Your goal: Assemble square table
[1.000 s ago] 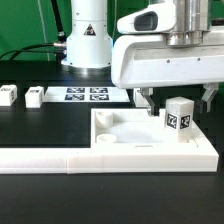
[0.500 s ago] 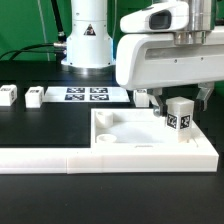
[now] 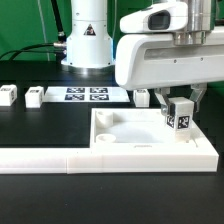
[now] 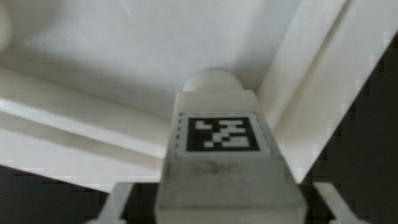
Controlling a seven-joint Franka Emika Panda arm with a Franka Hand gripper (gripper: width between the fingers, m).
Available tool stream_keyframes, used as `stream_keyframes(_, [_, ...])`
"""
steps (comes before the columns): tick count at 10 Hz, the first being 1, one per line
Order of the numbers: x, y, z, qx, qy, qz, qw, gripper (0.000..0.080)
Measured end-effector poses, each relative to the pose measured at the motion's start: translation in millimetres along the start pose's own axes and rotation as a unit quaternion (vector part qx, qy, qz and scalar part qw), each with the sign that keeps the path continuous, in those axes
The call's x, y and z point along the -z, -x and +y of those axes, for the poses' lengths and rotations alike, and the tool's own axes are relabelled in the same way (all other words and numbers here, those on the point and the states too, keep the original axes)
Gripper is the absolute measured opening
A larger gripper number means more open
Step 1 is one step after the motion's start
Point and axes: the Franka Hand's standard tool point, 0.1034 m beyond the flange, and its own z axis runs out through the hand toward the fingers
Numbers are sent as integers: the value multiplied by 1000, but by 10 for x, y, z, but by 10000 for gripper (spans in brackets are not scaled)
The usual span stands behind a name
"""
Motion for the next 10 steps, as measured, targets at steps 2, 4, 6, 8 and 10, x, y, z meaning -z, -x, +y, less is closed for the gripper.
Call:
stream_keyframes(2, [-1,0,-6,-51,-1,0,999,288])
stream_keyframes(4, [-1,-2,-15,-144,-2,0,990,288])
stream_keyframes(6, [-1,-2,-15,-243,-3,1,970,290])
stream_keyframes(8, [0,4,-8,-333,0,1,943,290])
stream_keyframes(10, [1,10,3,-433,2,1,901,290])
